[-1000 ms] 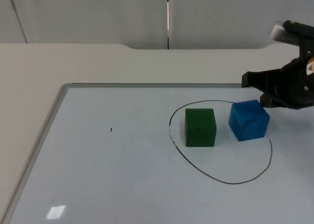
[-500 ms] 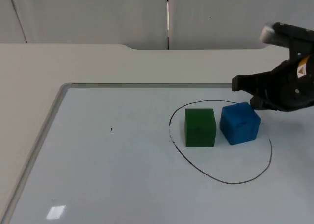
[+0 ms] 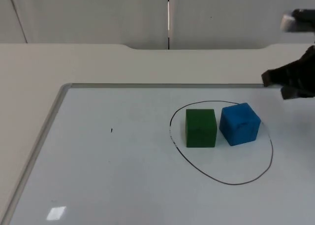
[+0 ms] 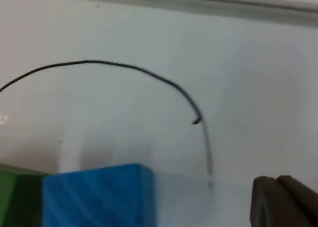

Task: Push the two cubes into the marked area.

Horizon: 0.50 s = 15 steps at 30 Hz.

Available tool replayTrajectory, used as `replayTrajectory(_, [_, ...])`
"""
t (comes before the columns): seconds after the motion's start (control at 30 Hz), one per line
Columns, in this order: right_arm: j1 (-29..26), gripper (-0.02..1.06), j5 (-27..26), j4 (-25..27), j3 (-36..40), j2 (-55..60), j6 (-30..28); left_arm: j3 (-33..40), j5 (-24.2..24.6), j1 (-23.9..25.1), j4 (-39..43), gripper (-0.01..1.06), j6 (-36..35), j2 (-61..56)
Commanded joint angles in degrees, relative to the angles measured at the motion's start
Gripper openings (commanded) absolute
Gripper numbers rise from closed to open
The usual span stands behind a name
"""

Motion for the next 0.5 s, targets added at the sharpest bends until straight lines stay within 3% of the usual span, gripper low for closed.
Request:
replayTrajectory(0.0, [-1.0,0.0,2.5,-0.4,0.0,-3.4,-2.4,0.3,0.2,0.1,0.2,0.0,-0.3,-0.2])
replayTrajectory(0.47, [-1.7,0.0,18.4,-1.6,0.0,-30.9,-3.6,0.3,0.2,0.1,0.2,0.0,-0.3,-0.2])
